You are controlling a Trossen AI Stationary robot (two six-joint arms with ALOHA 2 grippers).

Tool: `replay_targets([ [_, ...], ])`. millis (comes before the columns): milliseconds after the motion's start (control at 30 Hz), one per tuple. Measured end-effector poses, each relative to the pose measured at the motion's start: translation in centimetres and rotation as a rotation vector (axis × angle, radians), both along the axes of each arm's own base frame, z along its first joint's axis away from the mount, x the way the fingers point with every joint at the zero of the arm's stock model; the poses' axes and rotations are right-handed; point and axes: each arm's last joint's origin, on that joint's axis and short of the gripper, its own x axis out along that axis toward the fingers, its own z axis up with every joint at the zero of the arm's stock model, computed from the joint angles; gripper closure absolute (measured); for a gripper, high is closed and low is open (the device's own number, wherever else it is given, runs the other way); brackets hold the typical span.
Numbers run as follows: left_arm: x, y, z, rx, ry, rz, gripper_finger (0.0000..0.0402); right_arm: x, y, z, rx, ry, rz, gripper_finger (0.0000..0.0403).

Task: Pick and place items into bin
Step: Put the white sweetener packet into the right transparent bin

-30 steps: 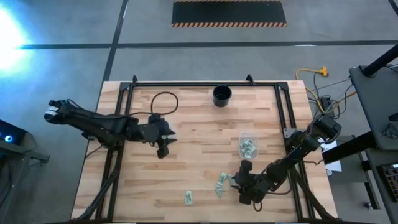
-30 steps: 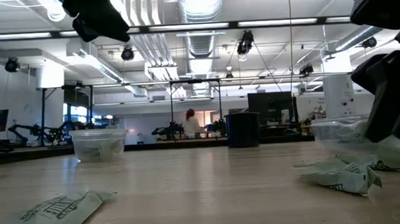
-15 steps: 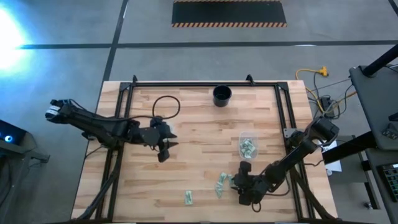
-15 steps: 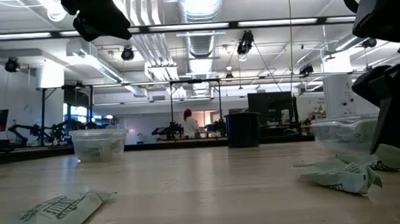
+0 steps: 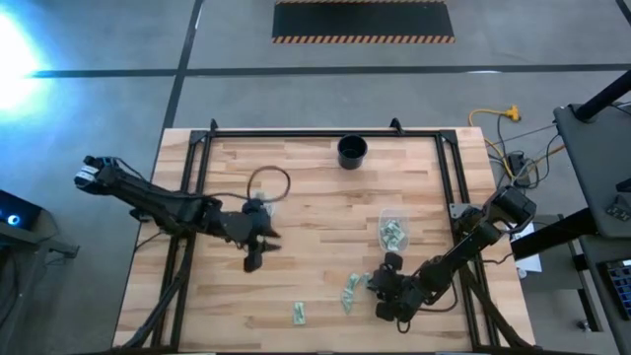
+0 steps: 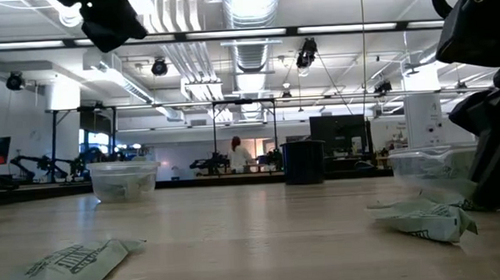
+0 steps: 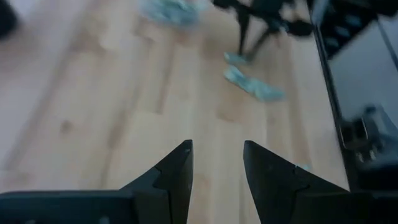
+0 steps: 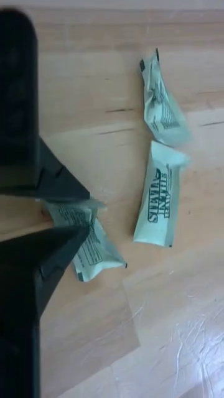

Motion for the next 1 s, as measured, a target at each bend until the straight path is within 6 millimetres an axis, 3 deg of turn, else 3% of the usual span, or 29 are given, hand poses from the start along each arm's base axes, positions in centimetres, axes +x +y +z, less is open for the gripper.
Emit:
replay_targets([
  [167,0.4,-2.1,-1.3,-0.015,0.063,-0.113,0.0276,0.0,0.0,0.1,0.006,-0.004,0.002,0.0388],
  [500,3.9,-6.5,-4.8,-0.042,0.032,-0.334,0.0276,-0.1,0.0,1.7,0.04,-0.042,0.019,0.0394],
  [767,5.7,-8.6,-8.9,-0.098,0.125,-0.445,0.0276,-0.4,-0.3,4.8,0.08,-0.123,0.053,0.0394],
  [1000,6.4,-9.9,-9.8,-0.004,0.078,-0.548,0.0276,-1.3,-1.3,8.2,0.102,-0.185,0.056,0.0394],
])
